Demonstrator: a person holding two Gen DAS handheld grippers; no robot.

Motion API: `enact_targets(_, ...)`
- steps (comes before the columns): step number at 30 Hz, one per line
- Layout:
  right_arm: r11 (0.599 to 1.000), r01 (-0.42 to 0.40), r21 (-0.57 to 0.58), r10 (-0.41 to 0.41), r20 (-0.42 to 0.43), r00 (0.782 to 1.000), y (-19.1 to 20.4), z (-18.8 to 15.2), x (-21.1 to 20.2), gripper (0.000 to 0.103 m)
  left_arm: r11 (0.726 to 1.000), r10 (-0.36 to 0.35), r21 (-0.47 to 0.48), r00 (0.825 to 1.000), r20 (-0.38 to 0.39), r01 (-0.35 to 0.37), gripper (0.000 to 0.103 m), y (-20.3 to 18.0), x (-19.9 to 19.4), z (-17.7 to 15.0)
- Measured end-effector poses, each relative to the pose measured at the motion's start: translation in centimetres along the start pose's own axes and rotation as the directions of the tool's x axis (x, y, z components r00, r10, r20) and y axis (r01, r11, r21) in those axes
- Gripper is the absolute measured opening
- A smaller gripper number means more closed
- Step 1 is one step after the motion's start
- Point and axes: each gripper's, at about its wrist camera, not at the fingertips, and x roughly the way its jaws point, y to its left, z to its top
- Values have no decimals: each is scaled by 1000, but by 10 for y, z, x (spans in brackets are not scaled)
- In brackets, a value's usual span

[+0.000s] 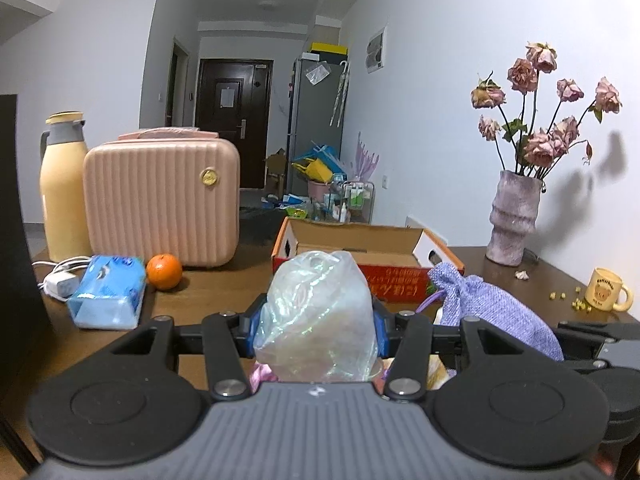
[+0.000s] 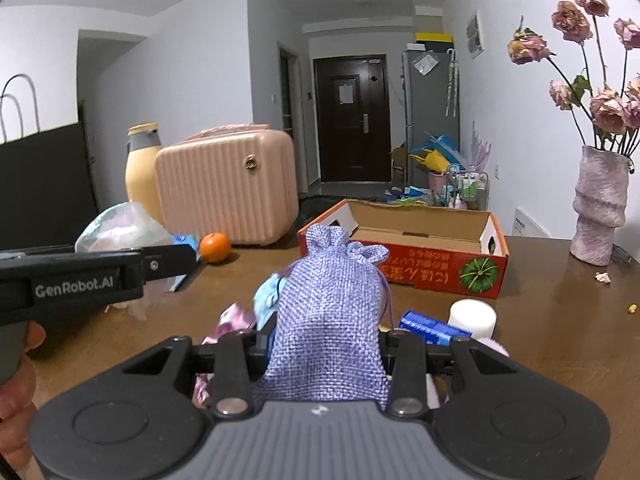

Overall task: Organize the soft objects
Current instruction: 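Carry the plastic bag and lavender pouch in both tools over the cardboard box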

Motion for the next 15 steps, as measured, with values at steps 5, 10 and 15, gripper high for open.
enact_targets(5, 1000, 16, 23, -16, 25, 1000, -15, 12, 10, 38, 1000, -9, 0, 1000, 15, 9, 50, -13, 18, 14)
enact_targets(10, 998, 37, 48, -39, 48, 998, -31, 26, 22, 38, 1000, -7, -22, 1000, 16, 8, 50, -21, 39, 25)
enact_targets(15, 996, 56, 65, -60, 57, 997, -48, 40, 39, 38, 1000, 1, -30, 1000, 25, 0, 50, -30, 59, 37)
